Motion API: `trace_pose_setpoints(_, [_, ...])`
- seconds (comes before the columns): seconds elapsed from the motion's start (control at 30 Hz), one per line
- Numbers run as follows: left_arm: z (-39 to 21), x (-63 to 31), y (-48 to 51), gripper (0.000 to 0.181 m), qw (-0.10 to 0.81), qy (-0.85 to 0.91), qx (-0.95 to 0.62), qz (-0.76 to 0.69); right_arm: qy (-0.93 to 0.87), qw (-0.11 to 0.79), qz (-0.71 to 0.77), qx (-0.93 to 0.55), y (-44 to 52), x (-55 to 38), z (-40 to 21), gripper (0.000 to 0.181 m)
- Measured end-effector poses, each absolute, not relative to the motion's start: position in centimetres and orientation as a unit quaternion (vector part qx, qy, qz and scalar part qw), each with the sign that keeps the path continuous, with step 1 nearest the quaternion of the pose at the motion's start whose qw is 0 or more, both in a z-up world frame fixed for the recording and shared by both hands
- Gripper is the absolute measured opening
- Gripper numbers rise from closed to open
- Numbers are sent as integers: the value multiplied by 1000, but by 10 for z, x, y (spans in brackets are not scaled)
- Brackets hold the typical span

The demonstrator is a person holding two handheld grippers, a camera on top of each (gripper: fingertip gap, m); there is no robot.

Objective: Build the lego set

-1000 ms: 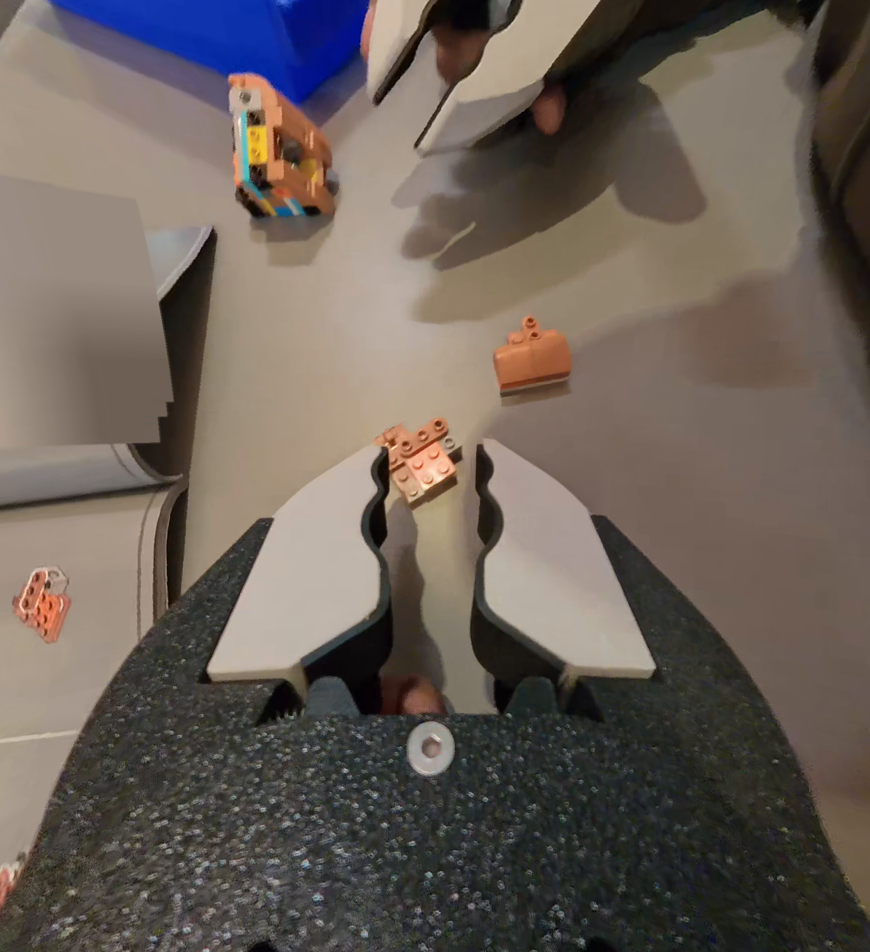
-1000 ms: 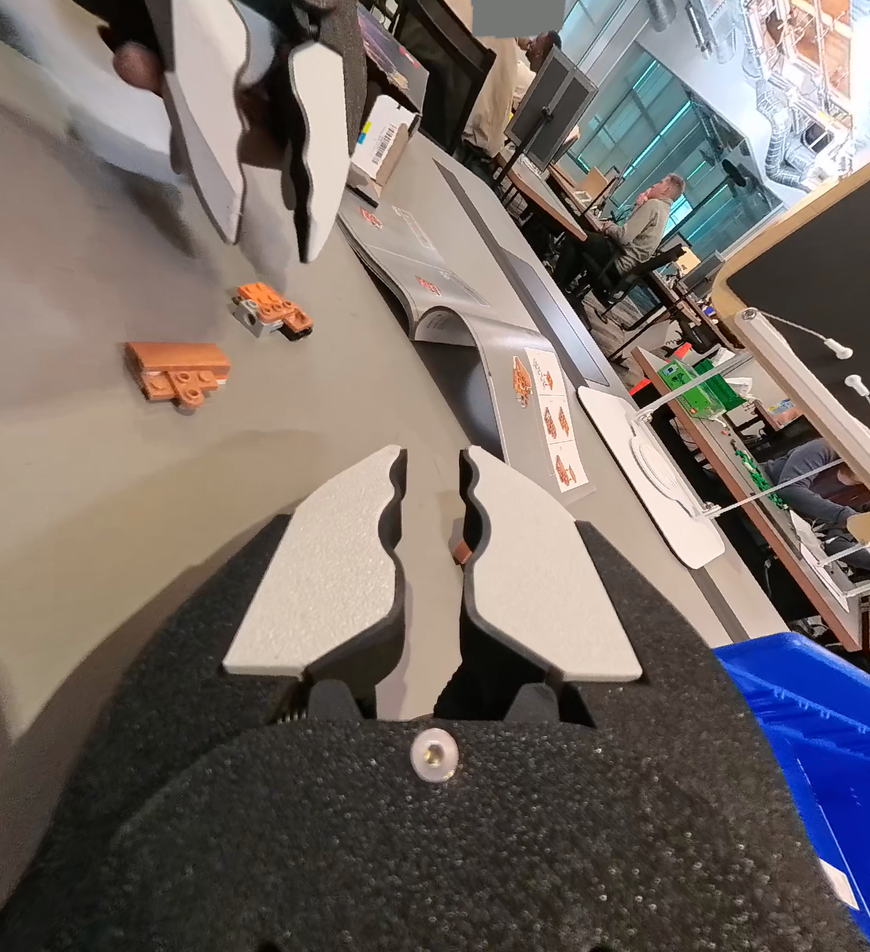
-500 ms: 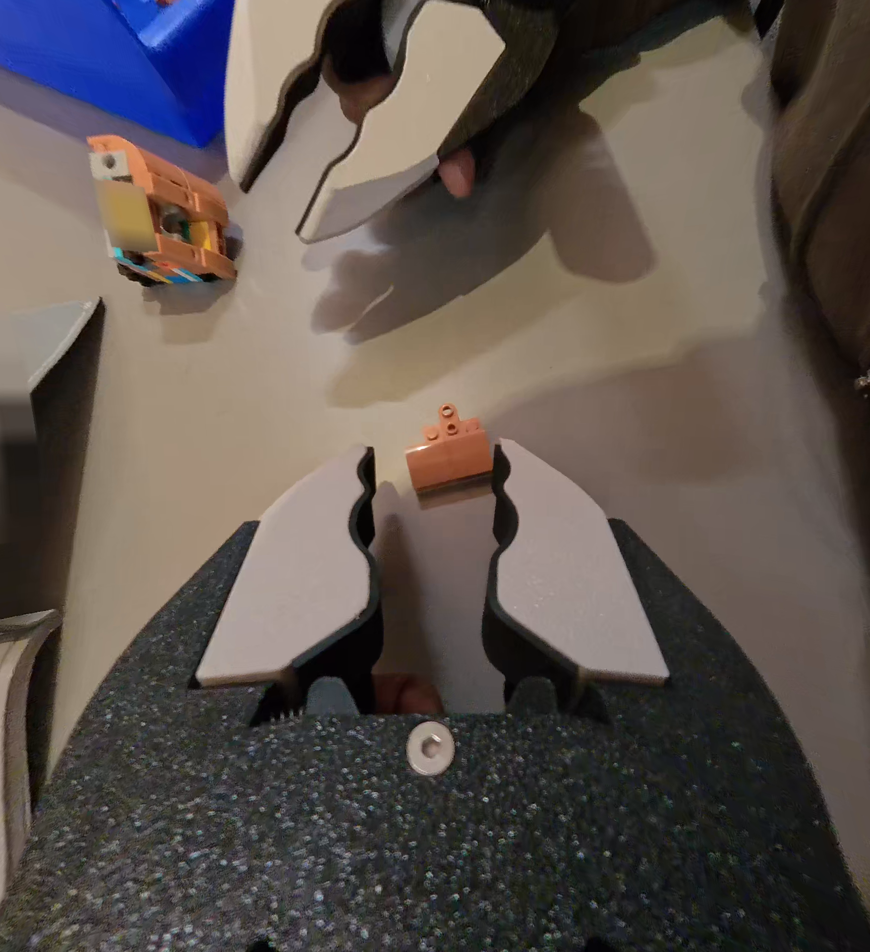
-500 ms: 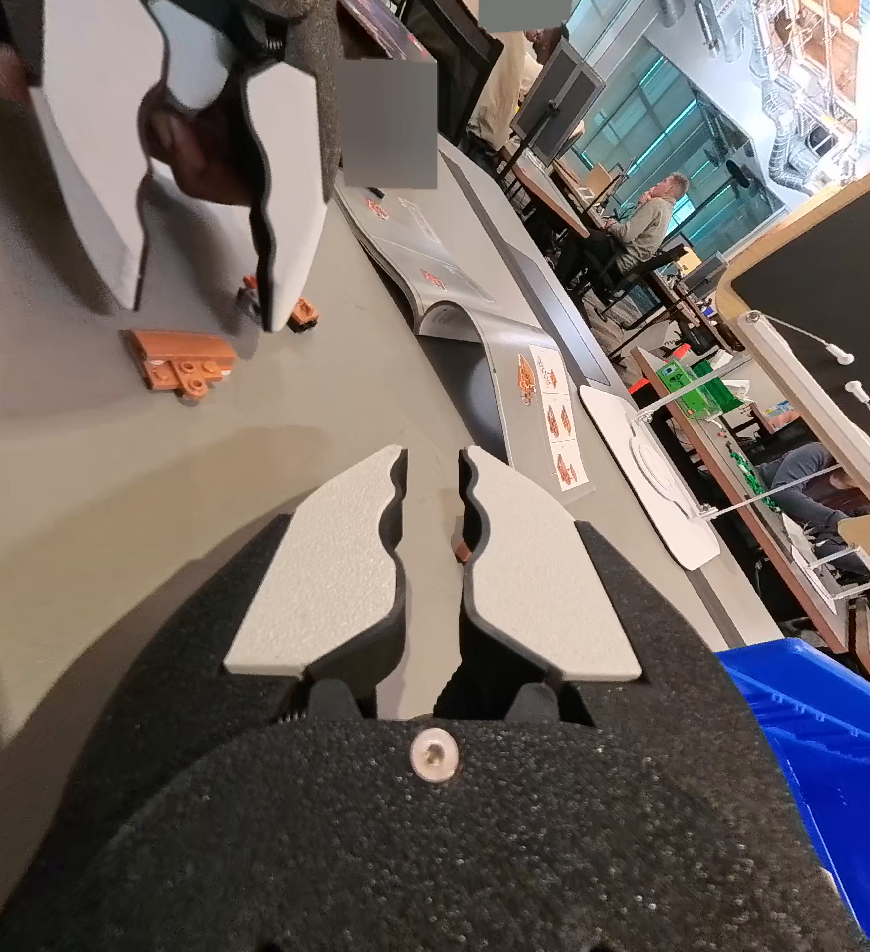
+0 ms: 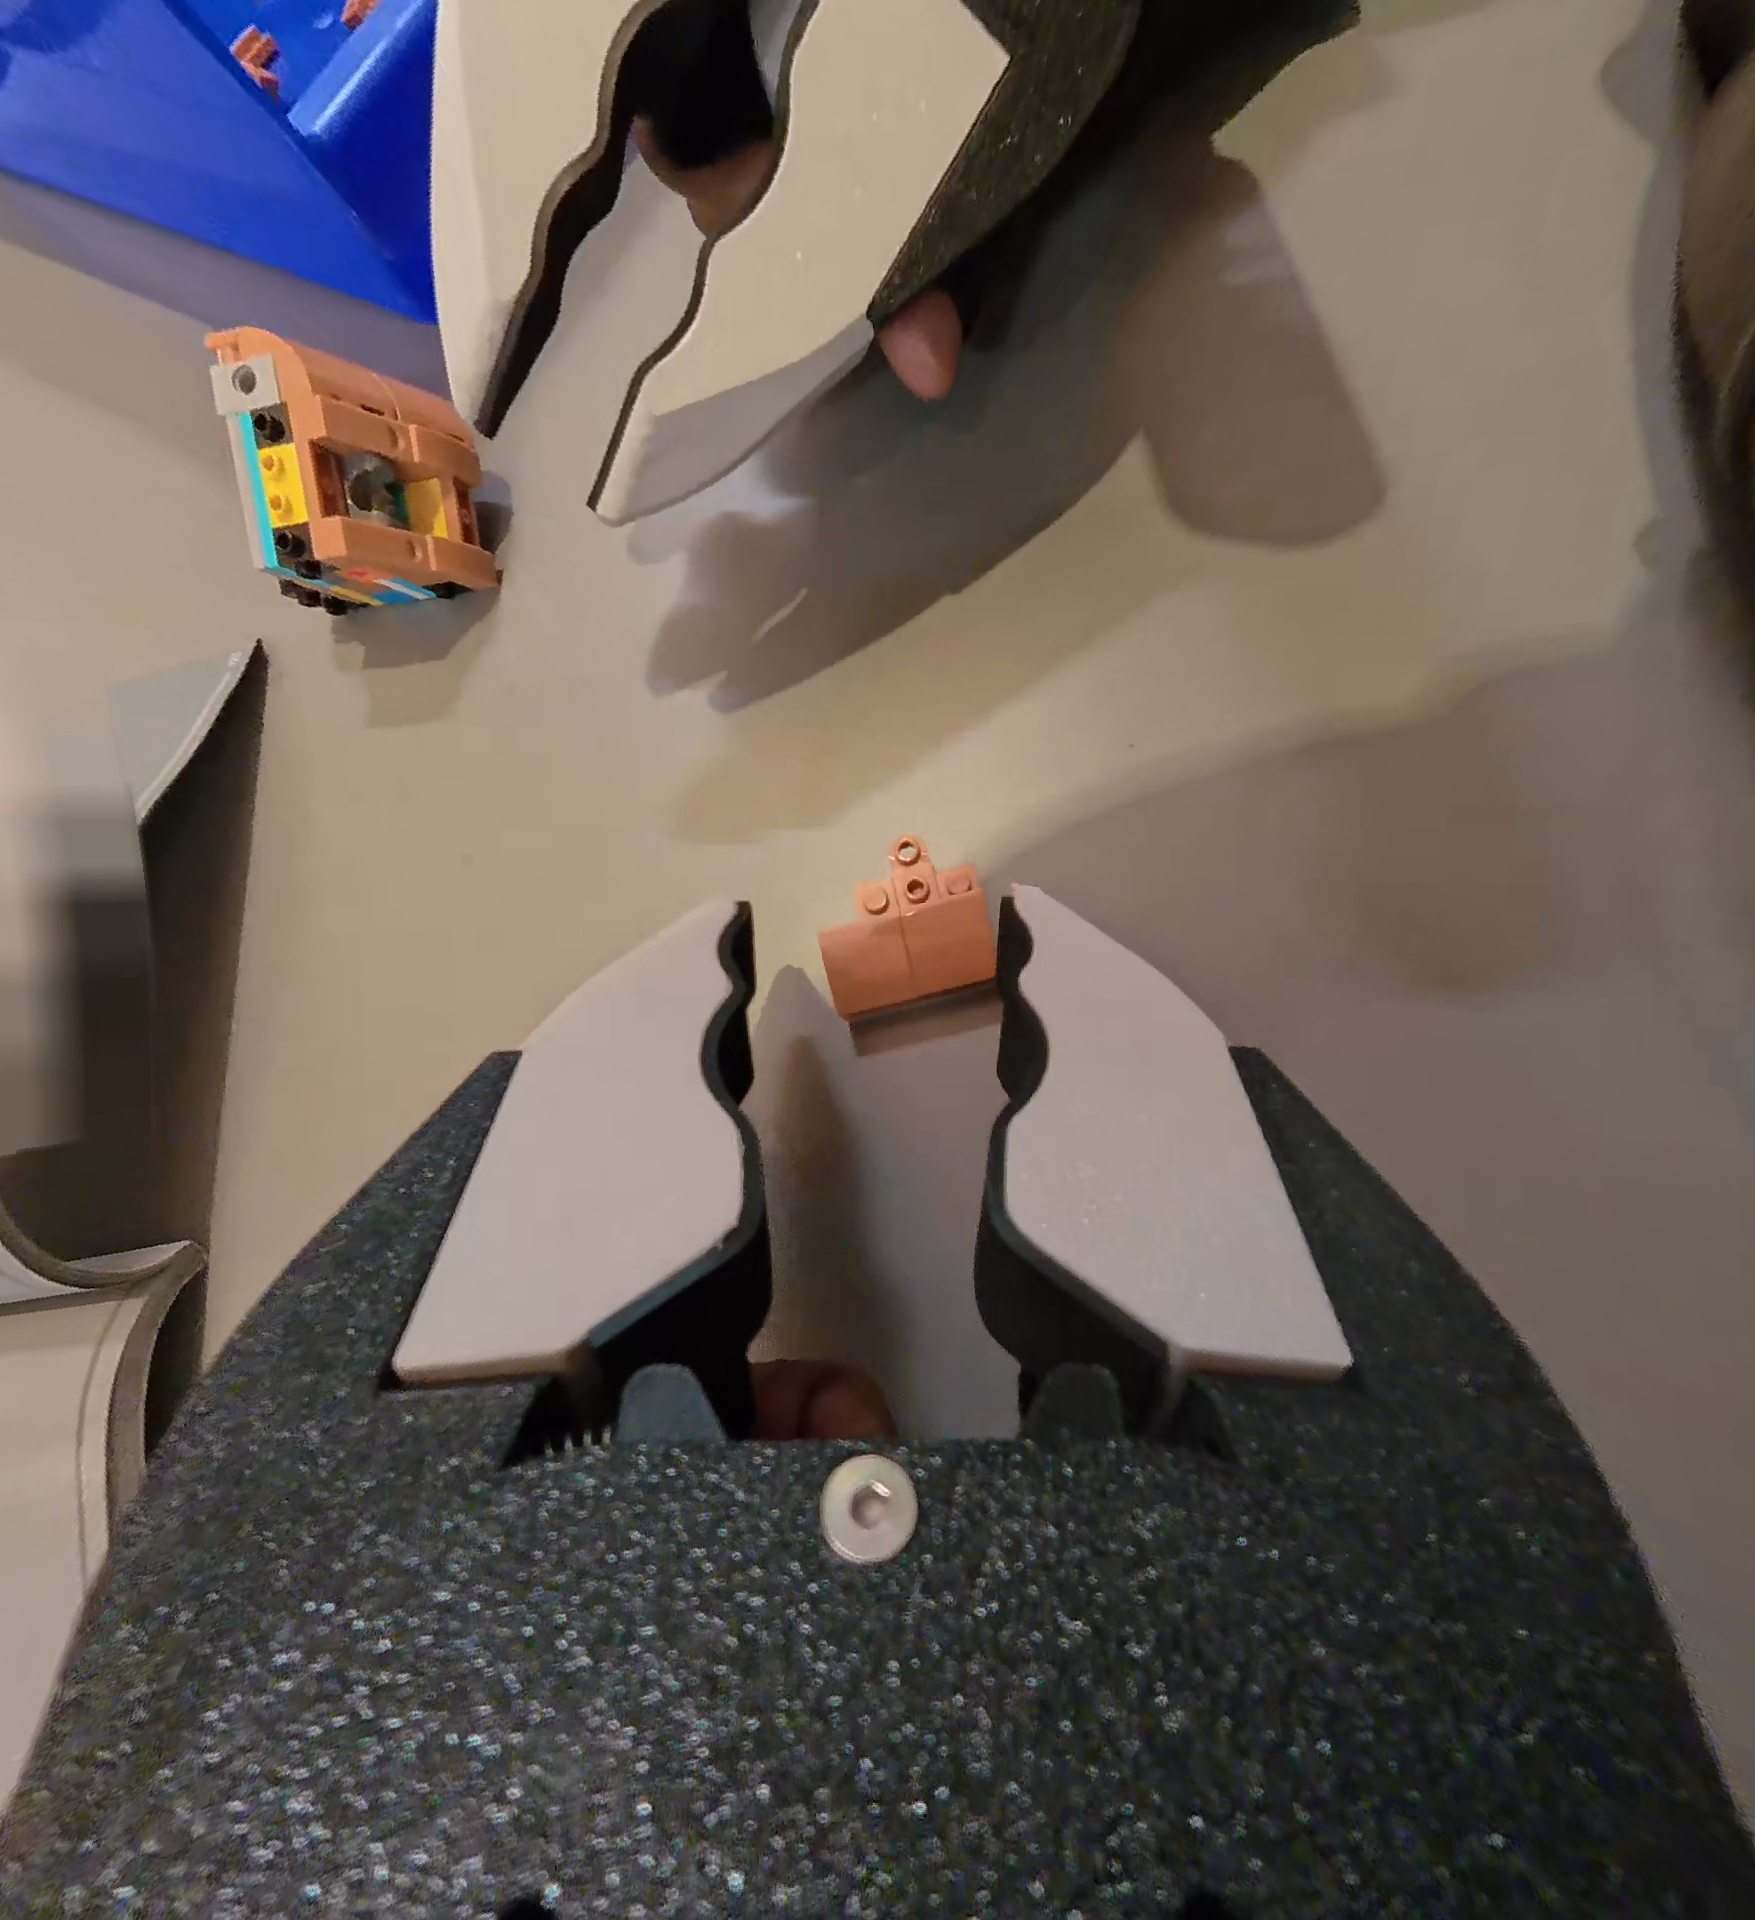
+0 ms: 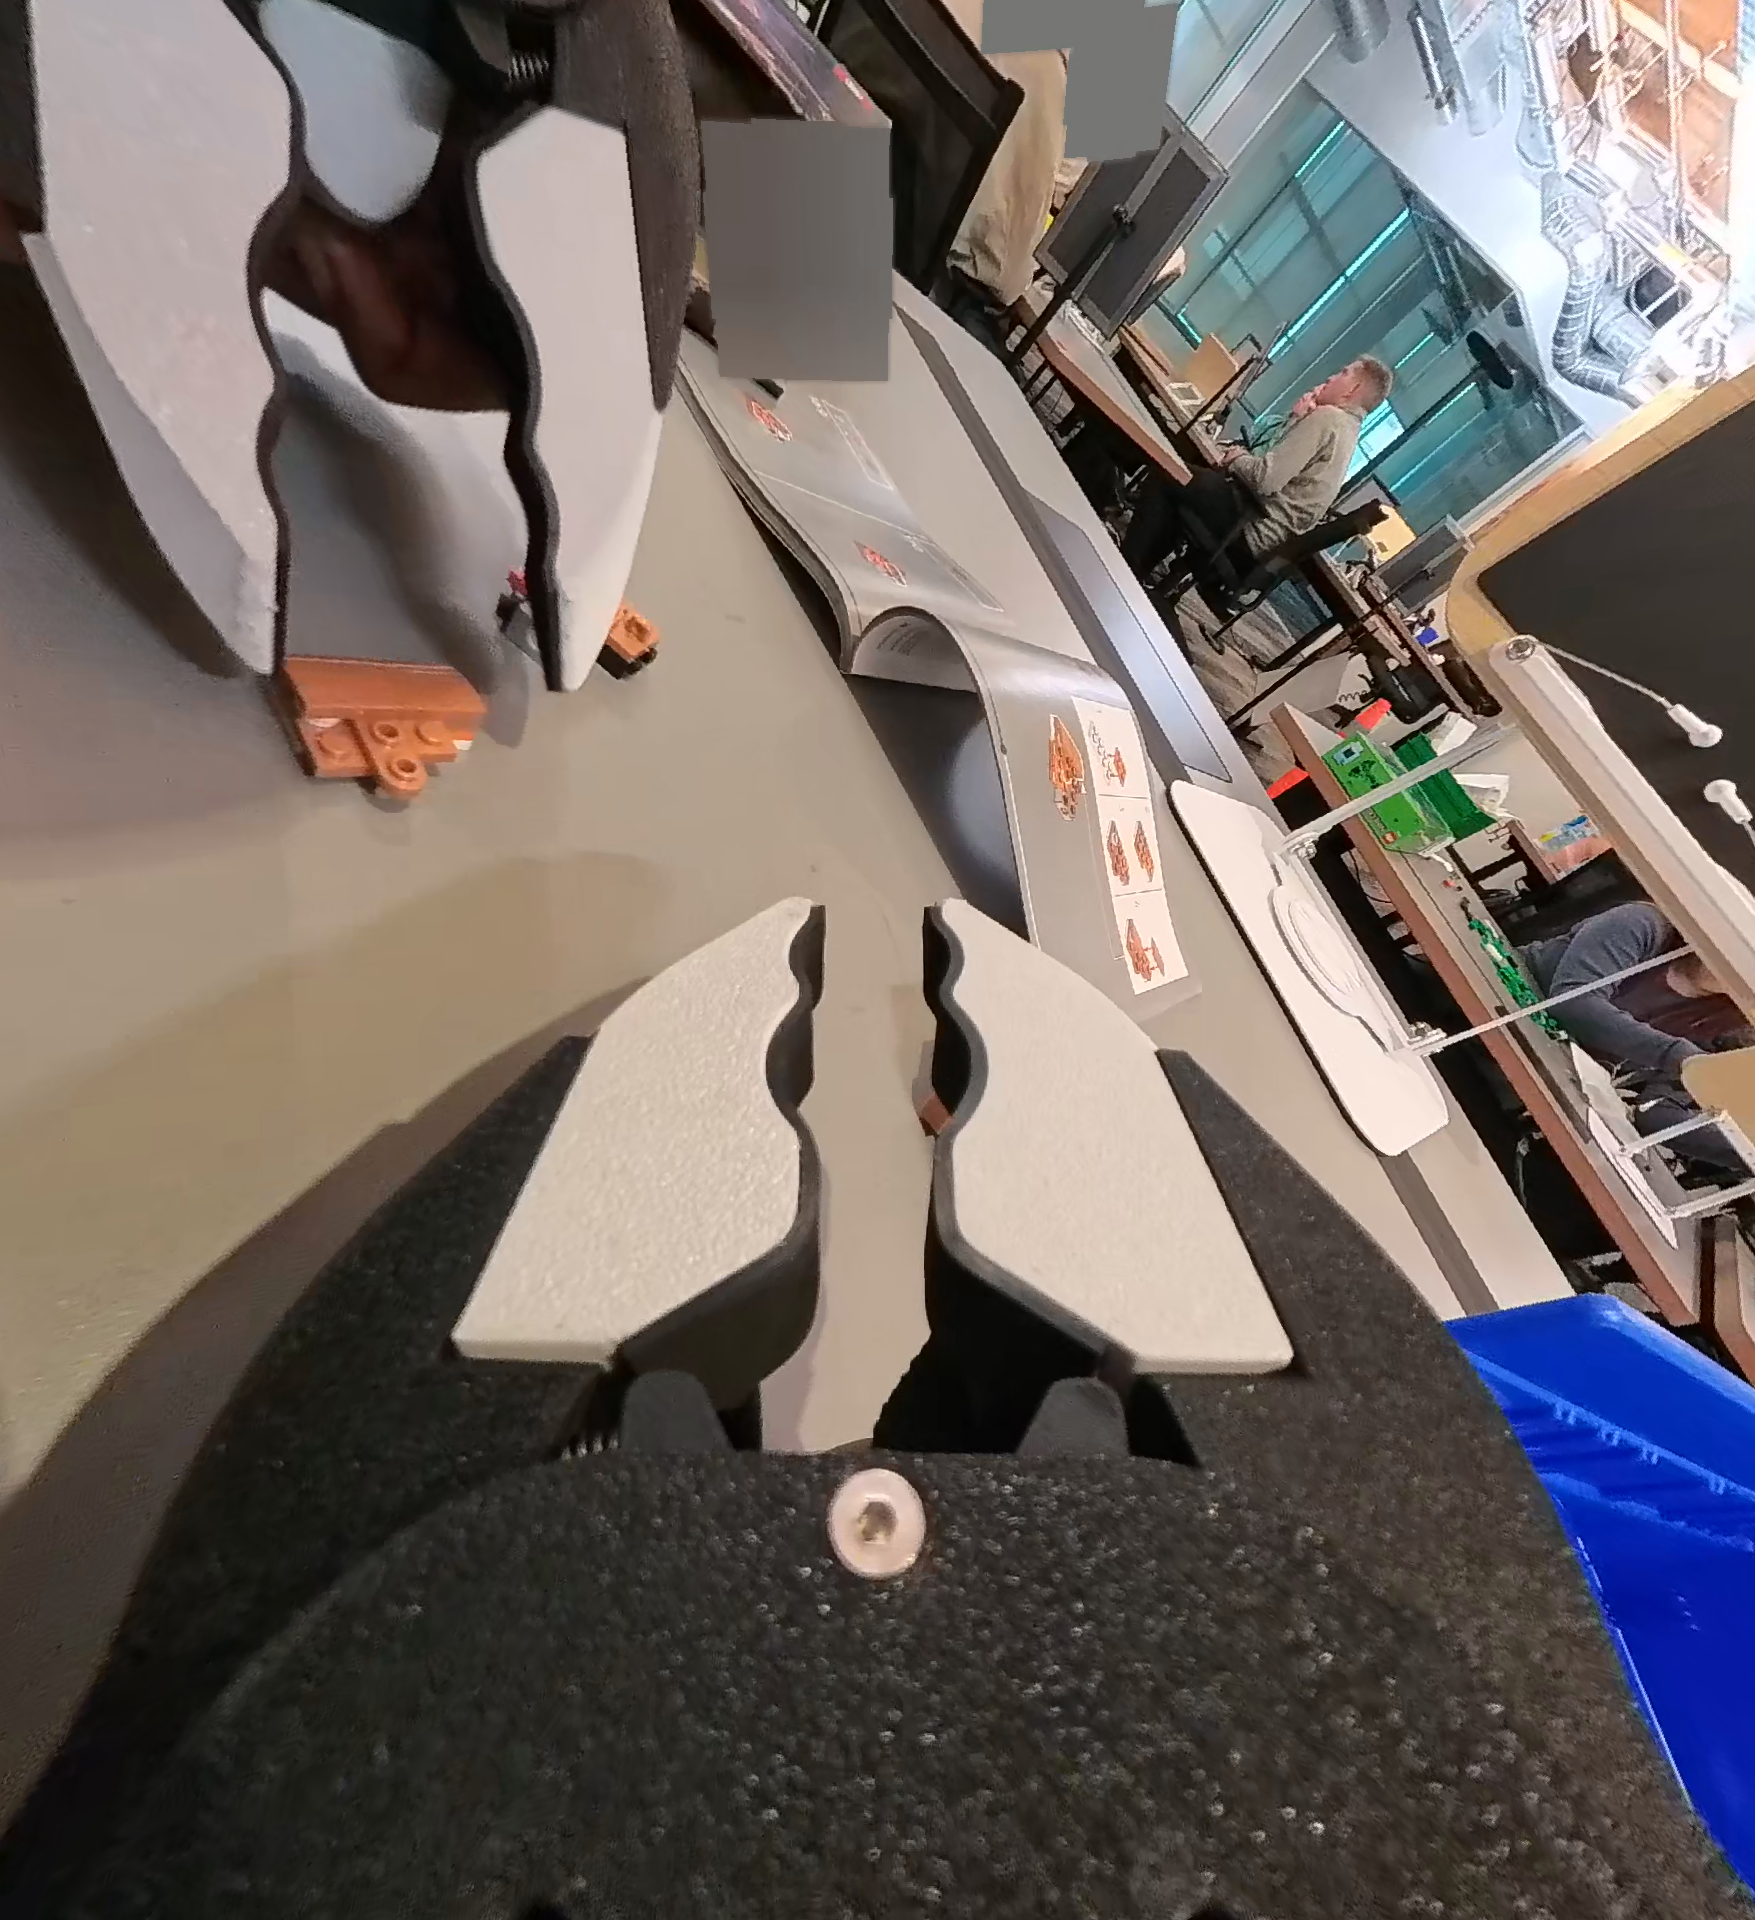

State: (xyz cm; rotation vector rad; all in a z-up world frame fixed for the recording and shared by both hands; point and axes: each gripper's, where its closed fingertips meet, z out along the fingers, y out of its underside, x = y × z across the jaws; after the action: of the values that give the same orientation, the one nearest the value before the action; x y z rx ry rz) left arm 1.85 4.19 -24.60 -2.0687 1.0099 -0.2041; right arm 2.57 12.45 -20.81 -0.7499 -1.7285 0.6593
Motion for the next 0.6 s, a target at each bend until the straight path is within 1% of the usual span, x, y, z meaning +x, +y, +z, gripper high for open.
trace_pose_setpoints(0.23, [-247, 17, 40, 45, 395, 395, -825, -85, -729, 542, 277, -314, 124, 26, -208, 18])
trace_pose_setpoints(0.4, [-247, 14, 43, 57, 389, 377, -836, -83, -729, 542, 277, -313, 124, 26, -209, 18])
trace_pose_setpoints(0.6, [-242, 14, 44, 56, 398, 367, -837, -86, -730, 542, 276, -312, 124, 26, -209, 18])
